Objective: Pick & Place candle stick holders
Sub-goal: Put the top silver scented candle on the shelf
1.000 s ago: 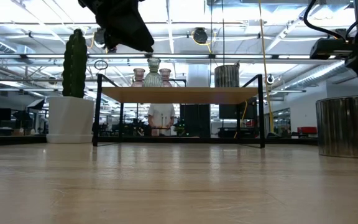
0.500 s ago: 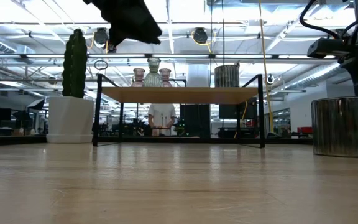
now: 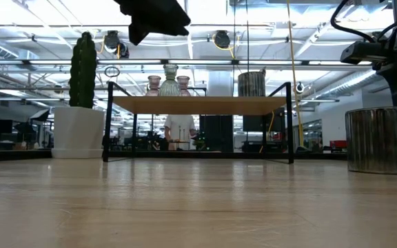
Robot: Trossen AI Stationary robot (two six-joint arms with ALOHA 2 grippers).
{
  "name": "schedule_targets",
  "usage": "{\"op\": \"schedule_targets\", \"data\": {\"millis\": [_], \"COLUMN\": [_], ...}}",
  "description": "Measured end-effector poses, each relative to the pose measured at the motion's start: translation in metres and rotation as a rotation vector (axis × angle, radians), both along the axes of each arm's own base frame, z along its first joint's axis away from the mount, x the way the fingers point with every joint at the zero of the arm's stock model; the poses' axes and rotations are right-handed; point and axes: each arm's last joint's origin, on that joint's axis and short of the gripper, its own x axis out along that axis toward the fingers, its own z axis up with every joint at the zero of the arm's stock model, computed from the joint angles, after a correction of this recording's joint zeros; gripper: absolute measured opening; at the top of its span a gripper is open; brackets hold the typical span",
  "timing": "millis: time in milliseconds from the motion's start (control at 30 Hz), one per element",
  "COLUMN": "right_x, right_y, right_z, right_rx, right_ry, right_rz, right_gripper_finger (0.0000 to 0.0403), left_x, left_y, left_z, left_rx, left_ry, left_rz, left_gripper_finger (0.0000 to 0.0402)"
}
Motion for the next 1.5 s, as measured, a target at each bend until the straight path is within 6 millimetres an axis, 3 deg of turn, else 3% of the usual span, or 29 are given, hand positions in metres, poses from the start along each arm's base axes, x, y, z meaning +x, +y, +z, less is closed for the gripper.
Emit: {"op": "schedule_targets", "data": {"millis": [367,867,1000,1300,1500], "right_x": [0.003,0.012,0.016,0.028,0.032], "right_y": [0.0,0.004,0.006,0.001,-0.005], "right_z": [0.011,0.014,0.015,0.018,0.019], "right_rx": [-0.042,-0.012,0.0,-0.001,-0.017], "right_ry": [-0.018,-0.108,-0.146,-0.232,-0.238], "right_rz": [0.025,0.074,0.092,0.146,0.176], "right_gripper_finger": [0.0,0.0,0.0,0.0,0.0], "left_x": [0.006,0.042,0.052,0.065,0.065], "left_y": [-0.001,-0.009,-0.01,-0.007,-0.007], "left_z": [0.001,-0.03,-0.037,-0.057,-0.057], "left_rx": [-0.009,0.012,0.016,0.013,0.011], "left_ry": [-0.053,-0.122,-0.168,-0.164,-0.167], "left_rz": [0.0,-0.042,-0.06,-0.049,-0.049], "left_gripper_finger": [0.0104,0.0109,0.0143,0.0259,0.0302]}}
